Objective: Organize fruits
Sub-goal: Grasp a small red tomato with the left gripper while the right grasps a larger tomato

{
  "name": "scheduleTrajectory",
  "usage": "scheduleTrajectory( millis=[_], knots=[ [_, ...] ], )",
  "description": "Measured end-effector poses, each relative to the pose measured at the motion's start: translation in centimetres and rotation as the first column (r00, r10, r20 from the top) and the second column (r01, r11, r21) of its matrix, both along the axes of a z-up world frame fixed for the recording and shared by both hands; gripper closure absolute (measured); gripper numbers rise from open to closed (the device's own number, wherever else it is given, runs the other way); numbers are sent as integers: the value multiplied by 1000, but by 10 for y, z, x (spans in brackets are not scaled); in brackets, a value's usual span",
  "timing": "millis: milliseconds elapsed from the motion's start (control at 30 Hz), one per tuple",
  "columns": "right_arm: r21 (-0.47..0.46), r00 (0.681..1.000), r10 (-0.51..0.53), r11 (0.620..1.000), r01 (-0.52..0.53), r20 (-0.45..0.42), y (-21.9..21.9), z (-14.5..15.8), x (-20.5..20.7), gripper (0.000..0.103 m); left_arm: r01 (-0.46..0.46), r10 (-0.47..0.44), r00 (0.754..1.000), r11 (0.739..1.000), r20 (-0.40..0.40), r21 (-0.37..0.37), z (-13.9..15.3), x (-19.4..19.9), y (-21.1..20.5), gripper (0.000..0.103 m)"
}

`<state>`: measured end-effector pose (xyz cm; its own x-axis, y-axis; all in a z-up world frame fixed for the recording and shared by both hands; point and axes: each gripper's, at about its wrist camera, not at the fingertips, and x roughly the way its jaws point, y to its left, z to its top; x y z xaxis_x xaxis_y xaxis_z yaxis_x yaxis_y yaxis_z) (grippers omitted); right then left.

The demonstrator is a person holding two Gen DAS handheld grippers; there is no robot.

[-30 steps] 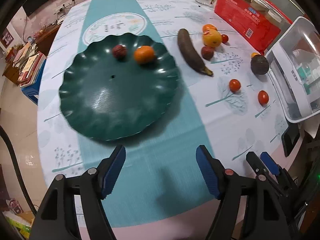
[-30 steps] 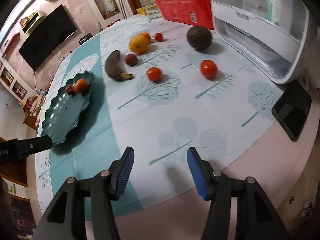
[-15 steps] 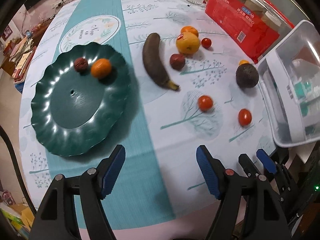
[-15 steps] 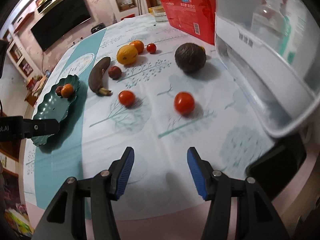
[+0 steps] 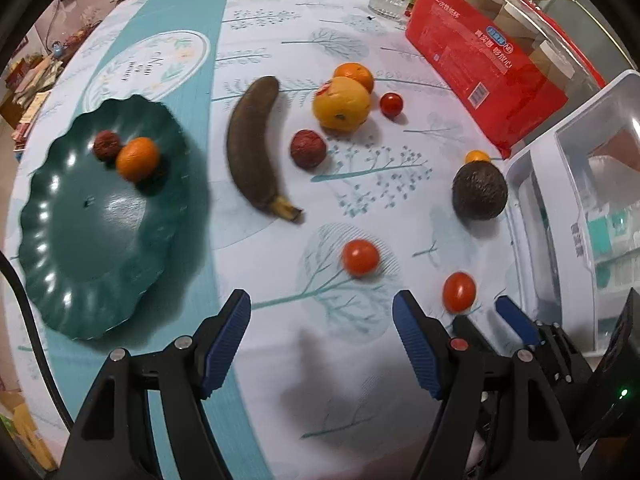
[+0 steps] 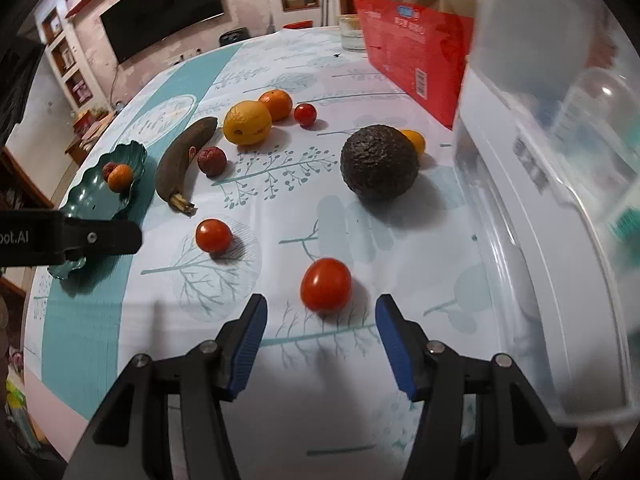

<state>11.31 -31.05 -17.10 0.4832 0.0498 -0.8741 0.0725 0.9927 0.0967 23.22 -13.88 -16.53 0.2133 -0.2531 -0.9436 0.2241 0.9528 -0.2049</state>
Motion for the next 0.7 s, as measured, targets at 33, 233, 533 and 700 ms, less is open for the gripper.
scheduleTrajectory(
  millis=[33, 233, 533, 700],
  knots=[
    [-1, 1000, 12, 1000, -12, -3, -1, -2, 2, 46, 0, 0, 1000, 1000, 2, -17, -3, 2, -3, 31],
    [-16, 995, 100, 995, -101, -30, 0, -17, 7, 46, -7, 9, 1000, 996, 22, -86, -19, 16, -19, 31],
    [-55, 979, 202, 978, -201, -4, 5, -25, 12, 46, -5, 1, 999, 995, -37, -96, -49, 29, -36, 39],
    [-61, 976, 216, 975, -216, -3, 5, -30, 16, 46, -6, 3, 999, 995, -35, -97, -56, 31, -40, 53]
  ],
)
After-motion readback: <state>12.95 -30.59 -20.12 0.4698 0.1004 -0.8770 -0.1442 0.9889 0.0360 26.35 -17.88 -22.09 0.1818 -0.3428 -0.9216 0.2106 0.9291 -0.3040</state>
